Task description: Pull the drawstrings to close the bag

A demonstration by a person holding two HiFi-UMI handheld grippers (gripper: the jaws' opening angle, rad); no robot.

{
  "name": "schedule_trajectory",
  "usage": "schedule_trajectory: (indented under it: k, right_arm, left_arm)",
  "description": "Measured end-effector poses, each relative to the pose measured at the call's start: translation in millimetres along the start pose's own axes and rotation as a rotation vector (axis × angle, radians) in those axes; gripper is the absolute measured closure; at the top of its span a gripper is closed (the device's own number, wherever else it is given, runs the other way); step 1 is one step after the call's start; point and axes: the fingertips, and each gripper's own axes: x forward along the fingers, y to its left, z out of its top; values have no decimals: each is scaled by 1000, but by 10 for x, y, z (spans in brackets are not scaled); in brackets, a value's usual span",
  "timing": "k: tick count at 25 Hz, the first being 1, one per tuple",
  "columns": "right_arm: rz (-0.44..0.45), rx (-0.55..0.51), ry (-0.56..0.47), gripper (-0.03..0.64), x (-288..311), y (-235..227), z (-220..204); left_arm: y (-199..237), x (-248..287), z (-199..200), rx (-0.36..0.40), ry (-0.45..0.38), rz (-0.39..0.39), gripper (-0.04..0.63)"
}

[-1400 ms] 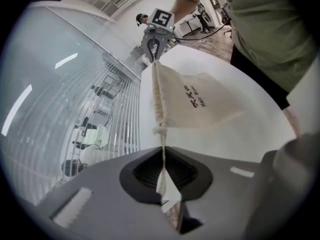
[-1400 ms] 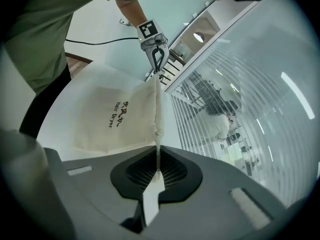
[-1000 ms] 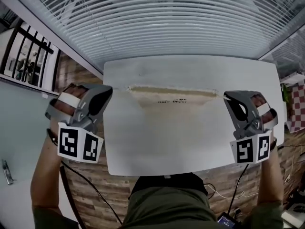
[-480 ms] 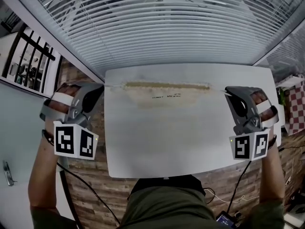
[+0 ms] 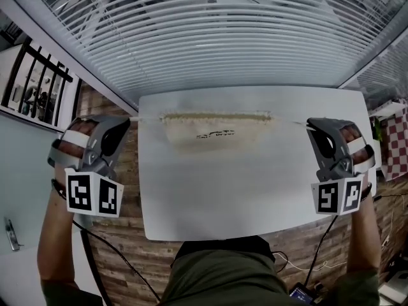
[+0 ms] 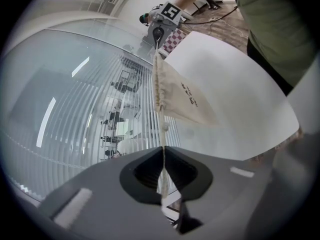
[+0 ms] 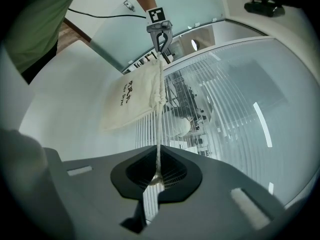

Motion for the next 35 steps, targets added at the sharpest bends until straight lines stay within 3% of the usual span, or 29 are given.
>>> schedule_trajectory:
  k: [35]
  right_arm:
    - [-97,115,151,611,30,-358,-817]
  left_arm:
    - [338,-56,-507,-157,68,88,580]
